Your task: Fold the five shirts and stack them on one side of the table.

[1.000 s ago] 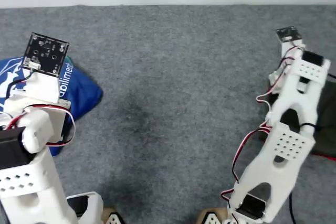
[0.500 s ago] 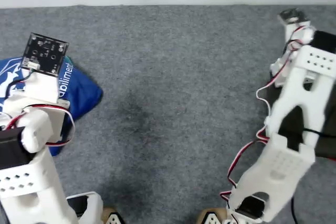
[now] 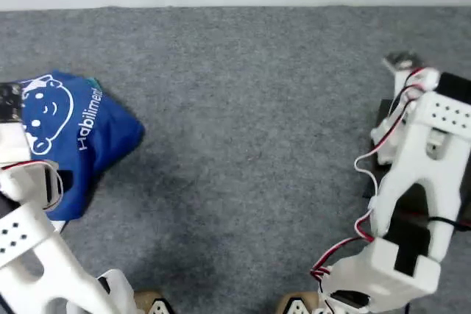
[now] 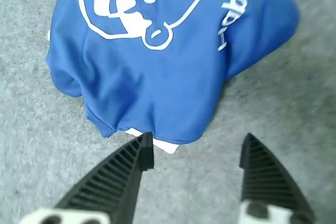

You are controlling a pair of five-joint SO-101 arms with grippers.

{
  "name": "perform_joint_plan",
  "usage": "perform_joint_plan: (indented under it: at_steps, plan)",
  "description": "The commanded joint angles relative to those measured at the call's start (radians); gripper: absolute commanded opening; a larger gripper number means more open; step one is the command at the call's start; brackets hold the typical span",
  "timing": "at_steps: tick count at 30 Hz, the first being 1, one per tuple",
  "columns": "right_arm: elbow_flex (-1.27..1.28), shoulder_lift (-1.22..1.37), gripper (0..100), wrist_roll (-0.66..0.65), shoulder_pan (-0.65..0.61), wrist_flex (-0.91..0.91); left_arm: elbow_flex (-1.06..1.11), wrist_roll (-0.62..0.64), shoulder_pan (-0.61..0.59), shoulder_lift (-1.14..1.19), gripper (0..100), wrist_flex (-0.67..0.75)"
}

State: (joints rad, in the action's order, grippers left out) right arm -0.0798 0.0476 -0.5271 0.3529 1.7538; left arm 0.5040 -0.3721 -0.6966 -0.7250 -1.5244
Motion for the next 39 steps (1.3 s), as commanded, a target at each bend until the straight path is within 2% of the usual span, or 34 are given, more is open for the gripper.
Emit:
perform_joint_plan:
  at_steps: [1, 5, 11, 16, 22, 30, 34, 36, 39]
  plan:
    - [0.080, -0.104, 0.9, 0.009, -0.005, 0.041, 0.127, -0.048, -0.015, -0.005, 28, 0.175]
    - [0.137, -0.142, 0.9, 0.009, -0.005, 0.041, 0.252, -0.051, -0.014, 0.055, 28, 0.324]
    - [0.193, -0.180, 0.9, 0.011, -0.005, 0.041, 0.269, -0.048, -0.014, 0.262, 26, 0.397]
    - [0.247, -0.243, 0.9, 0.083, -0.004, 0.041, 0.275, -0.049, -0.002, 0.353, 17, 0.502]
    - [0.322, -0.344, 0.9, 0.092, -0.004, 0.041, 0.271, -0.051, 0.074, 0.391, 1, 0.508]
    - [0.382, -0.464, 0.9, 0.092, -0.005, 0.041, 0.262, -0.044, 0.209, 0.206, 1, 0.399]
    - [0.417, -0.506, 0.9, 0.092, -0.005, 0.041, 0.262, -0.051, 0.212, 0.144, 2, 0.328]
    - [0.437, -0.524, 0.9, 0.092, -0.005, 0.041, 0.262, -0.051, 0.180, 0.144, 6, 0.299]
    - [0.463, -0.542, 0.9, 0.091, -0.005, 0.041, 0.263, -0.044, 0.107, 0.170, 22, 0.288]
